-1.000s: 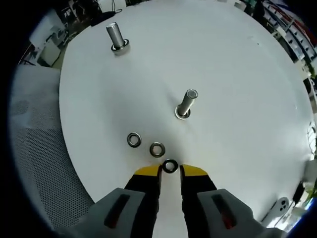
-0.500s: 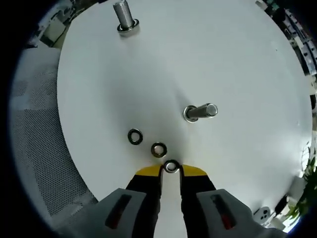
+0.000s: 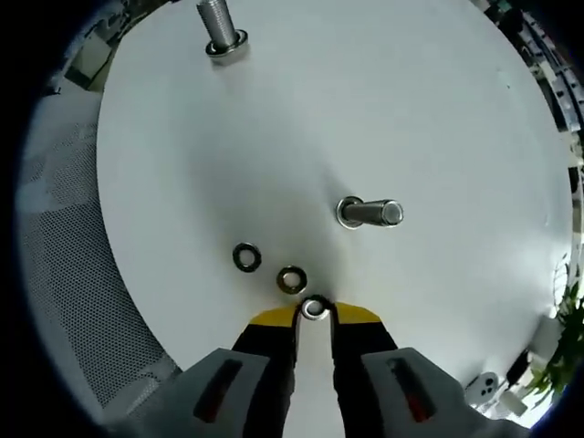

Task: Place the washer onto the threaded stud by aligning its center hole with the stud, sliding it down to the base, and recovering from edge contact or off-axis alignment until the washer reaches the visible bottom stop.

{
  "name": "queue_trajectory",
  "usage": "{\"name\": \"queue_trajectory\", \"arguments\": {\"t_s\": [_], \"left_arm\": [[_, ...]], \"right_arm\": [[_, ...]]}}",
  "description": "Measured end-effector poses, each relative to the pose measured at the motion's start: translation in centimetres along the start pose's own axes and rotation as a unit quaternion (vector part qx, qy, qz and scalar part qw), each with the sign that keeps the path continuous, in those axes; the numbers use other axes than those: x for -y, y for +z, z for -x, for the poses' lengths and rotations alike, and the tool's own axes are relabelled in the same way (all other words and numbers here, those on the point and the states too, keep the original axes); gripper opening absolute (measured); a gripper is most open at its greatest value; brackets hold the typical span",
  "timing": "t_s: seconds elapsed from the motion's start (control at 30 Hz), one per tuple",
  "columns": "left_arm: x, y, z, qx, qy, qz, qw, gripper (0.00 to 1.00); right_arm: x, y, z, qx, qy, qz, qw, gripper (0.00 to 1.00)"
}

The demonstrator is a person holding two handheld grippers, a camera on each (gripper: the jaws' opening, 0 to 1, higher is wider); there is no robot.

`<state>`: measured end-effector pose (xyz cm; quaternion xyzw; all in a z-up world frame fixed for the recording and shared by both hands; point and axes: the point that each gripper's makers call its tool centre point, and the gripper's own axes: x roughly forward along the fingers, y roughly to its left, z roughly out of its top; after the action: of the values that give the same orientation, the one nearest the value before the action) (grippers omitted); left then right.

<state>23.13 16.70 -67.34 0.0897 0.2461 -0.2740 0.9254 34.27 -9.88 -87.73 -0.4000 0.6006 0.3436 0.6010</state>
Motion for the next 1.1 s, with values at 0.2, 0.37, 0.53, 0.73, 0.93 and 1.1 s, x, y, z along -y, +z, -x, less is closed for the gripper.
{"name": "queue_trajectory", "arguments": {"t_s": [0.2,0.37,0.53,0.73,0.93,1.1], "left_arm": [[-0.02,0.16,0.08,0.004,0.002,-0.001,1.0,0.27],[-0.14,0.48,0.23,0.014,0.002,0.009,0.9999,0.28],[-0.08,0.63,0.25,0.018,0.001,0.011,0.9998,0.28],[-0.05,0.62,0.24,0.016,0.001,0.01,0.9998,0.28],[-0.04,0.45,0.17,0.012,0.001,0.007,0.9999,0.28],[-0.08,0.28,0.12,0.008,0.001,0.007,0.9999,0.28]], "right_arm": [[-0.27,-0.09,0.07,-0.001,-0.001,-0.007,1.0,0.16],[-0.17,-0.2,0.12,0.02,0.004,-0.018,0.9996,0.16],[-0.1,-0.11,-0.02,0.036,0.002,-0.027,0.999,0.16],[-0.3,-0.15,0.02,0.041,-0.011,-0.032,0.9986,0.15],[-0.17,-0.3,0.1,0.065,-0.01,-0.049,0.9966,0.15],[0.02,-0.38,0.1,0.08,0.002,-0.058,0.9951,0.15]]}}
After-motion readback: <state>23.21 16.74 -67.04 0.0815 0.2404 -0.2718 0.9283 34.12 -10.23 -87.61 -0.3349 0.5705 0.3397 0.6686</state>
